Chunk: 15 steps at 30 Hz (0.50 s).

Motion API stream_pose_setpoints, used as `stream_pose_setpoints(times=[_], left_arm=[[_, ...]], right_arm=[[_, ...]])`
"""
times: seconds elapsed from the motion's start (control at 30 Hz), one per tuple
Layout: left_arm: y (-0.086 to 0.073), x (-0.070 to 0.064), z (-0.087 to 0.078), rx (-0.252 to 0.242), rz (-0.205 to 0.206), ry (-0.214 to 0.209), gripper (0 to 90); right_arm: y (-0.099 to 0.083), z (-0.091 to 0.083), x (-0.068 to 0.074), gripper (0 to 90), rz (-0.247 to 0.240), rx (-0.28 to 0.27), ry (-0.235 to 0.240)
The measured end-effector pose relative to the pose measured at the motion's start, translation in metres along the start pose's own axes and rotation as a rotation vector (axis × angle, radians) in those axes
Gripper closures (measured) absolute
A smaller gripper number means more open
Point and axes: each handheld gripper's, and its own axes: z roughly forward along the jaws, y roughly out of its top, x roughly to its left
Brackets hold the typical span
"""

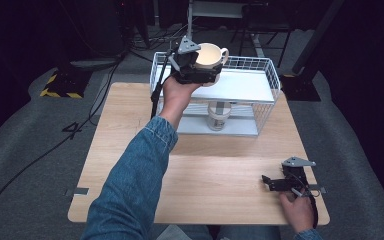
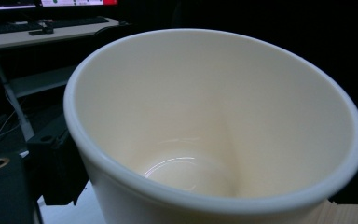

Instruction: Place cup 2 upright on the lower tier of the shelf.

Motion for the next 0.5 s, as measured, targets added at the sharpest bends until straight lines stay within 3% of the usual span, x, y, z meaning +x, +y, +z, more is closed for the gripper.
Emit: stream_pose_setpoints(times=[0.27, 0.47, 0.5], left_arm=[[-0.006, 0.017, 0.025, 0.006, -0.047, 0.042, 9.1], [-0.007, 0.025, 0.036, 0.025, -0.058, 0.061, 9.1], [-0.010, 0.026, 0.040, 0.033, -0.064, 0.081, 9.1]], right_arm=[[0.000, 0.000, 0.000, 0.5, 0.002, 0.000, 0.001], [0.000, 0.000, 0.000, 0.5, 0.002, 0.000, 0.001], [0.000, 0.000, 0.000, 0.5, 0.002, 0.000, 0.001]])
